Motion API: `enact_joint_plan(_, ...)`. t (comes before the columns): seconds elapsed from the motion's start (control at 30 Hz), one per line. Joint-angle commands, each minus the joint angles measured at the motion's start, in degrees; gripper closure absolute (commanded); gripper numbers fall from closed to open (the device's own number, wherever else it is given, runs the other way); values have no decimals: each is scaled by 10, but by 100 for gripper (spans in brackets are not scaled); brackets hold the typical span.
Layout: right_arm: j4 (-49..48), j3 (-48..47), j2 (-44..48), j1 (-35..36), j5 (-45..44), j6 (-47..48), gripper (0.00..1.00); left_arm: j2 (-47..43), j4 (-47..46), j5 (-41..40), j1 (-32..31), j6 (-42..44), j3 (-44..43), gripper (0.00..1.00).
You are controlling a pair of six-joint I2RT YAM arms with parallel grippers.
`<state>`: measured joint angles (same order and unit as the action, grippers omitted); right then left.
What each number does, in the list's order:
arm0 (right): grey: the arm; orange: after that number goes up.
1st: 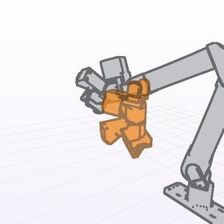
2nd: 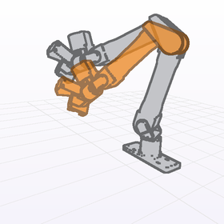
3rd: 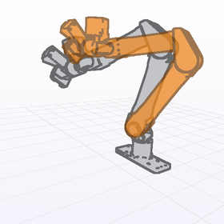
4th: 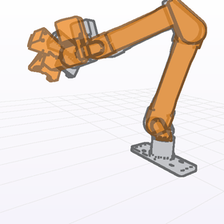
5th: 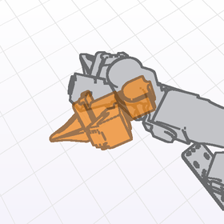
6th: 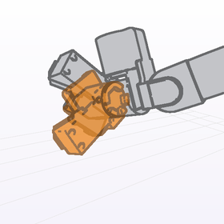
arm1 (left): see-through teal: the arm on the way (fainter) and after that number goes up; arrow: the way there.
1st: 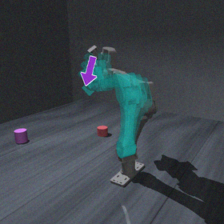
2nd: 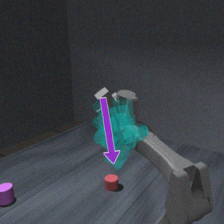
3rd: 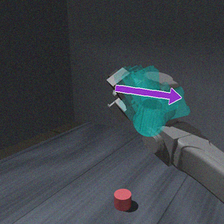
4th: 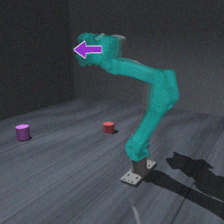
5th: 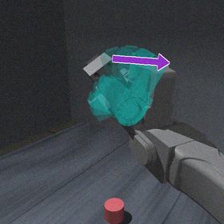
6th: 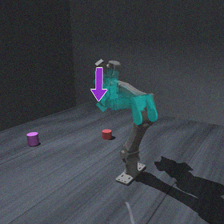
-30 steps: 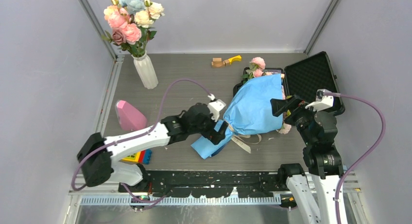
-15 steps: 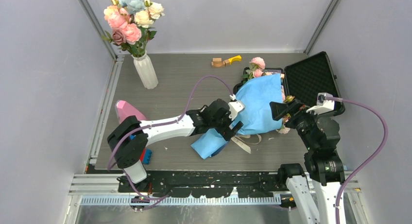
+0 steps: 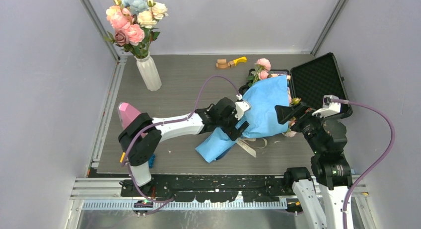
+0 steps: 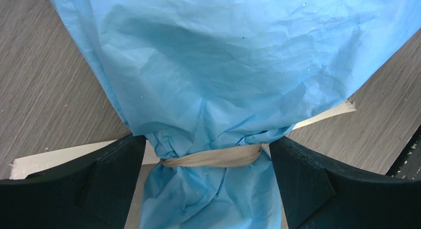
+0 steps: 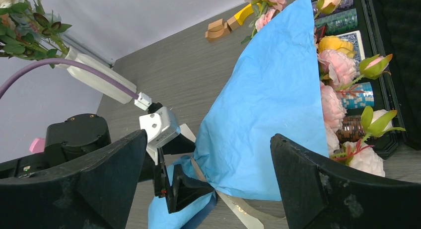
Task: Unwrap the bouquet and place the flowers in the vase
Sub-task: Pick up the fake flower at the center of the board.
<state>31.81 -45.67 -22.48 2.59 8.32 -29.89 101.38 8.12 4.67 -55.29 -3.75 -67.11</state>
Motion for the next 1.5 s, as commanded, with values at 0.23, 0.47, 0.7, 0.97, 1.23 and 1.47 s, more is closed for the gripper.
enact_joint_plan(0.23, -11, -10, -2, -2, 14, 14, 0, 39, 14, -36, -22, 25, -35, 2)
enact_joint_plan(0.47, -12, -8, -3, -1, 14, 17, 0, 49, 22, -65, -24, 16, -33, 27)
enact_joint_plan(0.7, -11, -6, -2, -1, 15, 15, 0, 53, 21, -49, -24, 0, -31, 72)
enact_joint_plan(0.97, -11, -12, 1, -1, 61, 9, 0, -6, -9, -32, -24, -75, -6, 100)
enact_joint_plan(1.23, -59, -22, 22, -1, 213, 13, 0, -137, -45, -38, -24, -170, 36, 100)
enact_joint_plan(1.47, -141, -26, 24, -1, 308, -39, 0, -240, -43, -78, -18, -213, 71, 100)
